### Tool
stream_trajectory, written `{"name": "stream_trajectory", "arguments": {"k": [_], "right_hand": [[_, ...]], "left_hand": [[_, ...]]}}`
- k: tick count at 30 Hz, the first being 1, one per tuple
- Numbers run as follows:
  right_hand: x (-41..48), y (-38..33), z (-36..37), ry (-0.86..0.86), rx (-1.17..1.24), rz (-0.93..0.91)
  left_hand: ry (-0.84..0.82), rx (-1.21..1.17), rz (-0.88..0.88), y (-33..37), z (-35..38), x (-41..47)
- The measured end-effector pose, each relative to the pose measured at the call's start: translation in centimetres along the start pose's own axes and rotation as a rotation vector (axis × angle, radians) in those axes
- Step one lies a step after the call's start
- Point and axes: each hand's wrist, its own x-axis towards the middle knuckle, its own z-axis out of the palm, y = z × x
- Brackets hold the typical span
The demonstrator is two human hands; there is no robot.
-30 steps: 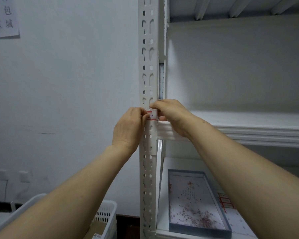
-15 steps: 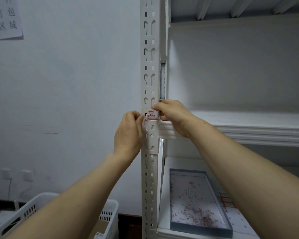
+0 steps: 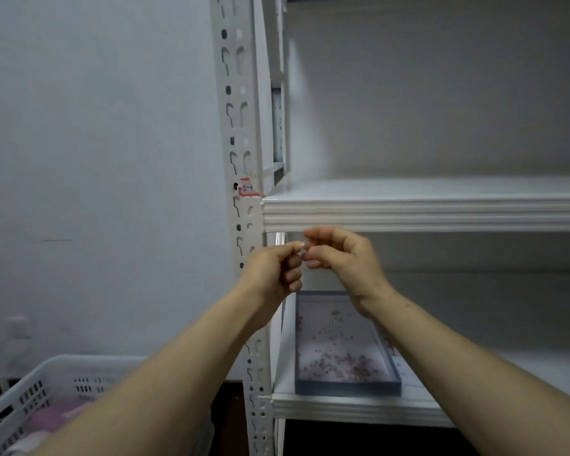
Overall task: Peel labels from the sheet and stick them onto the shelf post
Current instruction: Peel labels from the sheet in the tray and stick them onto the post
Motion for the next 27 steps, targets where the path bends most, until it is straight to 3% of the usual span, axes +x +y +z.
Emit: {"name": "stream_trajectory", "arguments": {"k": [5, 10, 16, 19, 23, 27], "right_hand": [[0.1, 1.3, -2.4, -0.015, -0.162, -0.019], [0.4, 2.7, -4.2, 0.011, -0.231, 0.012], [1.2, 4.8, -4.5, 0.119, -0.066, 0.123], [1.6, 5.7, -4.0, 0.242, 0.004, 0.135], [2.0, 6.3, -3.9, 0.296, -0.169, 0.072], [2.4, 6.9, -4.2, 0.21, -0.311, 0.089]], "left_hand": [[-0.038, -0.052, -0.144, -1.9, 1.4, 1.4], [-0.003, 0.064, -0.238, -3.1, 2.3, 2.5], [0.079, 0.158, -0.206, -3.9, 3.2, 3.7], [0.112, 0.042, -0.24, -4.3, 3.6, 4.3], [0.134, -0.11, -0.319, -4.7, 3.7, 4.9], [0.177, -0.051, -0.317, -4.9, 3.5, 5.3]]}}
